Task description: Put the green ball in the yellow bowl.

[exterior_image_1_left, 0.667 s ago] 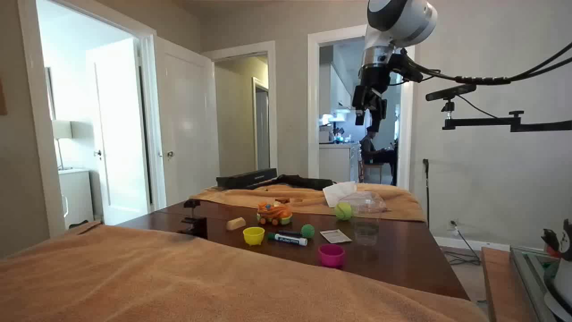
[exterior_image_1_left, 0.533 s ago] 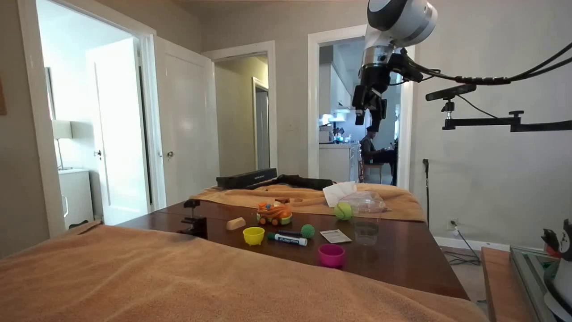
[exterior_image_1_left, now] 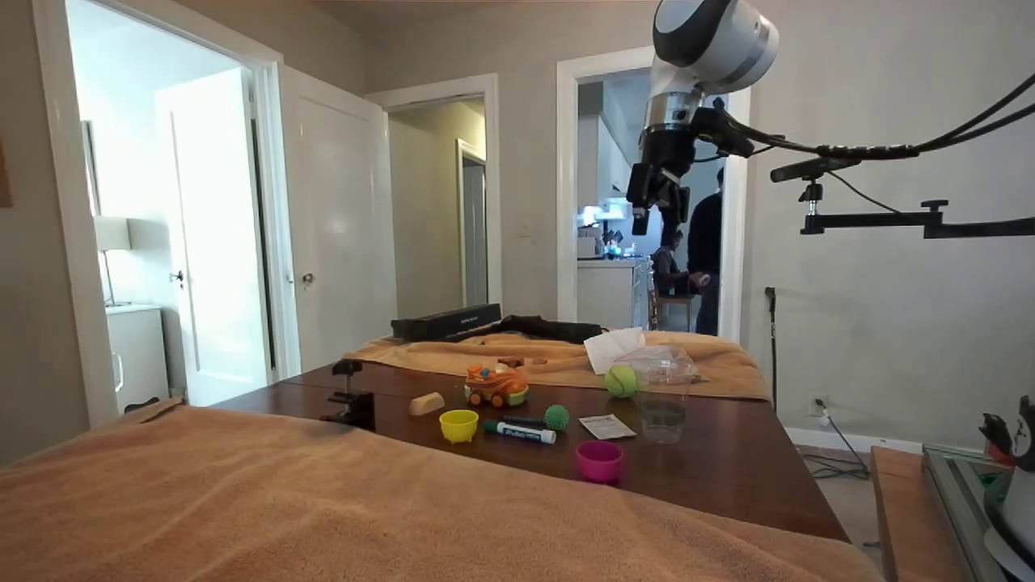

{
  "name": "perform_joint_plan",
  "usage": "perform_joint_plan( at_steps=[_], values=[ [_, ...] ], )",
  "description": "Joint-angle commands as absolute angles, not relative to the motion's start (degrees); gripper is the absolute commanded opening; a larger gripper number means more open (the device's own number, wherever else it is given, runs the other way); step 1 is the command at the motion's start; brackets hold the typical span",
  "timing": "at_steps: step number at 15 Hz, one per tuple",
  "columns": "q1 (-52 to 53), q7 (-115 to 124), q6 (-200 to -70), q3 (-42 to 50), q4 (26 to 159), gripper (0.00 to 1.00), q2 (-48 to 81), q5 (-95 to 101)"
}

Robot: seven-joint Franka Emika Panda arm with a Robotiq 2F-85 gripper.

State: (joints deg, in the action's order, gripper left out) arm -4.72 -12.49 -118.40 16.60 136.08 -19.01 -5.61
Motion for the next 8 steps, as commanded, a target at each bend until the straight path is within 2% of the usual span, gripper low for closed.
perform_joint_plan(
  at_steps=[1,8],
  values=[
    [-3.4,-14.0,-123.3,14.4,131.6,1.0,-8.7,-10.1],
    [-2.3,-12.3,-128.2,6.4,121.6,1.0,9.4,-8.3]
  ],
)
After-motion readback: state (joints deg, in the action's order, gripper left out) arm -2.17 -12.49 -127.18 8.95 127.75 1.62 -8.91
